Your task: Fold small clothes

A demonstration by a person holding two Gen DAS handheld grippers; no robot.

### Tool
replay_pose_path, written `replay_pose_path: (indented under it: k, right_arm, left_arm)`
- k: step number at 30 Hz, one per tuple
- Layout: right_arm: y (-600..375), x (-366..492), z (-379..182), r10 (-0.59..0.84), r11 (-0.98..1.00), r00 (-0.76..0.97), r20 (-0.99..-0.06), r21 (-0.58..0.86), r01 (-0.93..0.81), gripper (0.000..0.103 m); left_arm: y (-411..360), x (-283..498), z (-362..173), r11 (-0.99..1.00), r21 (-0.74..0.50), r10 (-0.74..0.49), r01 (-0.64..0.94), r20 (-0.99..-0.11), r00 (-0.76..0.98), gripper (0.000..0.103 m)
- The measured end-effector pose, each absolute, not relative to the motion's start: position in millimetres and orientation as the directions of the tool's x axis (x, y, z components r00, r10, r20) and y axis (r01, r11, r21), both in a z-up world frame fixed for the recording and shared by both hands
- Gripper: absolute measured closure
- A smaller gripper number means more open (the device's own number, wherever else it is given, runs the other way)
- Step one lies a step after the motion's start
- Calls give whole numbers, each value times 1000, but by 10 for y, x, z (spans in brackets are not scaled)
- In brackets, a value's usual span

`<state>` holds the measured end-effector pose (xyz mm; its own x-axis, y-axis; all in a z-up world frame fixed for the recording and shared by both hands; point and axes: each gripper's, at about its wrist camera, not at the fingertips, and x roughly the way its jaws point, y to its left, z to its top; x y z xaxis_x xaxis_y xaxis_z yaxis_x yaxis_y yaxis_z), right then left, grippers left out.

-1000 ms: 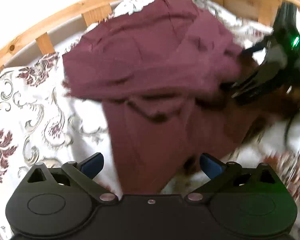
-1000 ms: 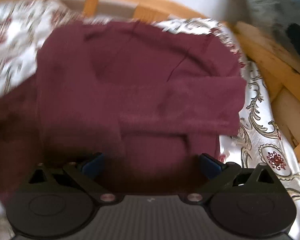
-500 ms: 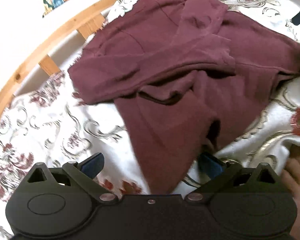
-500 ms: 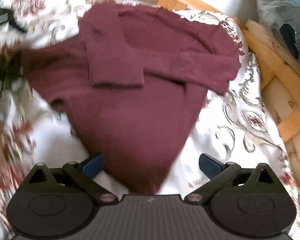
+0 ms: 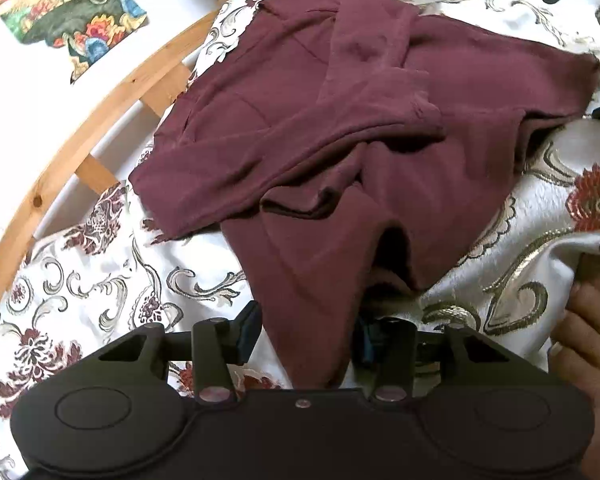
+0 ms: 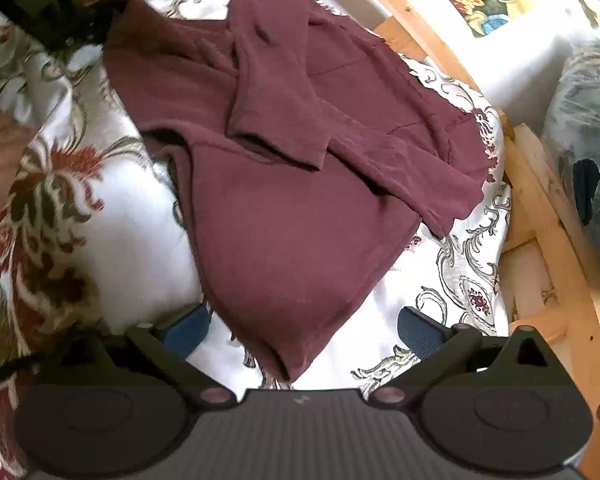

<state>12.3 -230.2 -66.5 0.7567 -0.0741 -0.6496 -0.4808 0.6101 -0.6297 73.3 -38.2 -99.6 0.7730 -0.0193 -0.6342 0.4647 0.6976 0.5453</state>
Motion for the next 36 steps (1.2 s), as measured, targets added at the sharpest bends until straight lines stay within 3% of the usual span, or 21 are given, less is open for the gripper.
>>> replay_pose_path:
  k: [6,7,9,10,13,18,19,20,21,29,36]
  right_arm:
    - [-2350,210,-732,-101,622,775,-624,-647,-441,0]
    - [-2353,217,-741,-103,623,782,-614,-653,-431,0]
    - [-2361,217,-745,-102,617,800,-591,-669,-415,2]
    - [-2358,203,-745,-96,612,806,-585,-673,-416,7]
    - [-2318,107,-776,-72,571,812,-579,-692,-443,27]
    - [-2227,30,-884,-55,478,824,-564,-740,-474,46]
    - [-2224,47,-881,-55,485,819,-571,-732,-478,58]
    - [-2233,75,-885,-67,492,813,-578,-729,-477,80]
    - [-2264,113,-888,-83,492,815,-573,-735,-467,88]
    - [-2454,108,-440,-113,607,868,-484,-725,-325,94]
    - [-2556,-305,95,-138,702,864,-484,-663,-260,95]
  left_arm:
    - [-434,739,-1038,662,591,5,461,-619,786,52]
    - [-444,746,-1038,660,594,9,460,-618,786,55]
    - [-445,757,-1020,668,576,-3,471,-631,776,73]
    - [-434,758,-1000,679,563,-11,471,-634,773,85]
    - [-369,729,-919,716,534,-33,449,-616,787,96]
    - [-253,685,-833,735,541,-28,409,-579,815,97]
    - [-246,685,-820,738,542,-23,402,-575,818,97]
    - [-237,688,-807,743,542,-17,393,-571,821,97]
    - [-233,690,-795,748,541,-12,384,-568,823,97]
    - [-190,590,-651,768,532,-26,356,-529,848,97]
    - [-52,204,-265,802,469,-107,369,-496,862,97]
